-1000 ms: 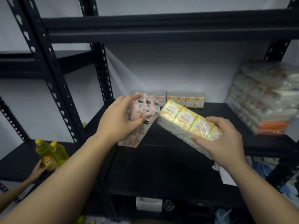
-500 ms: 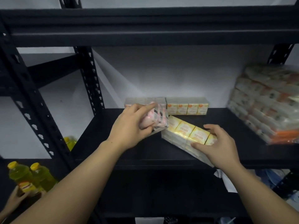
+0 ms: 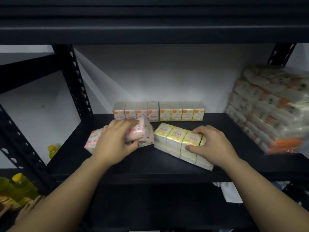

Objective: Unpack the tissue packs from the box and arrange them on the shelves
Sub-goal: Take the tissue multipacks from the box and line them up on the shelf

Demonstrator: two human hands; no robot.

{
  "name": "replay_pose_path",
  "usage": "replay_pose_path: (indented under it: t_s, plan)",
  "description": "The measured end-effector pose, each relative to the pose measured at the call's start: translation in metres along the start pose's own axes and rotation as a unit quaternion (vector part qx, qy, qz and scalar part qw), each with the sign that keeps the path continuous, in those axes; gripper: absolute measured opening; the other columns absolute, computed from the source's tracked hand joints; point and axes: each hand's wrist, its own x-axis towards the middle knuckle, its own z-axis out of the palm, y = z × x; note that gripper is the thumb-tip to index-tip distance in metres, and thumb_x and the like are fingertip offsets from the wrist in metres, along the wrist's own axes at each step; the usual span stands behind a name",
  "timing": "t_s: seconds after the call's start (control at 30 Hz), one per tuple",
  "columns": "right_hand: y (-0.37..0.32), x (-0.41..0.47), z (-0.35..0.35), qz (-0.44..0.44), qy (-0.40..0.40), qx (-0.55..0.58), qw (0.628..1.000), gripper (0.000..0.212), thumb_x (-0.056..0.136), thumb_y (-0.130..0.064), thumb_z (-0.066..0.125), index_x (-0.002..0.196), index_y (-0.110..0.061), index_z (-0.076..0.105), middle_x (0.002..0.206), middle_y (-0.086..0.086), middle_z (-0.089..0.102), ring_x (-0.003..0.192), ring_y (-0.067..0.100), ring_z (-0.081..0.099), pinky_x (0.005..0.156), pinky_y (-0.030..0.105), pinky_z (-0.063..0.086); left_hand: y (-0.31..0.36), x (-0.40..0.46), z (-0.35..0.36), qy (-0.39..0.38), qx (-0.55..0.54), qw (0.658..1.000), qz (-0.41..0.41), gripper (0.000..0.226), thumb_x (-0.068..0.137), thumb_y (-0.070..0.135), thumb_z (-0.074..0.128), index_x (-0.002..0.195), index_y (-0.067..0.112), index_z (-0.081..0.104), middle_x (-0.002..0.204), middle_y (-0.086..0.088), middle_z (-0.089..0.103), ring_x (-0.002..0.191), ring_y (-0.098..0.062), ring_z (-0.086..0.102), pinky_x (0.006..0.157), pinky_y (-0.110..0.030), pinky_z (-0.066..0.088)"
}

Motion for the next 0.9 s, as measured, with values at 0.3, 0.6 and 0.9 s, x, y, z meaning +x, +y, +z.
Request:
replay_pose_path:
  t_s: [0.3, 0.6, 0.9]
  plan:
    - [-0.001, 0.016, -0.003, -0.011, -0.076, -0.013, 0.997, 0.068, 0.068, -0.072, 0.072, 0.126, -0.039, 0.058, 0.114, -0.017, 0.058, 0.102, 0.009, 0.057, 0.089, 0.042, 0.054, 0.010, 0.008, 0.016, -0.072, 0.053, 0.996, -0.028, 0.064, 0.078, 0.064, 0.067, 0.135, 0.034, 0.061, 0.135, 0.013, 0.061, 0.125, -0.017, 0.049, 0.105, -0.043, 0.043]
    - [0.004, -0.001, -0.003, 0.060, -0.007, 0.013, 0.998, 0.058, 0.075, -0.068, 0.075, 0.121, -0.037, 0.058, 0.106, -0.015, 0.057, 0.094, 0.007, 0.056, 0.079, 0.037, 0.055, 0.056, 0.031, 0.031, -0.061, -0.001, 0.998, 0.001, 0.044, 0.091, 0.054, 0.066, 0.128, 0.031, 0.066, 0.127, 0.009, 0.064, 0.119, -0.014, 0.056, 0.101, -0.040, 0.048]
    - [0.001, -0.013, -0.036, 0.117, -0.089, 0.154, 0.977, 0.022, 0.095, -0.049, 0.066, 0.092, -0.028, 0.070, 0.073, -0.001, 0.074, 0.062, 0.015, 0.072, 0.059, 0.034, 0.060, 0.096, 0.040, 0.053, -0.124, -0.107, 0.986, -0.044, 0.054, 0.095, 0.071, 0.052, 0.128, 0.031, 0.069, 0.115, 0.015, 0.074, 0.109, -0.009, 0.065, 0.117, -0.051, 0.038]
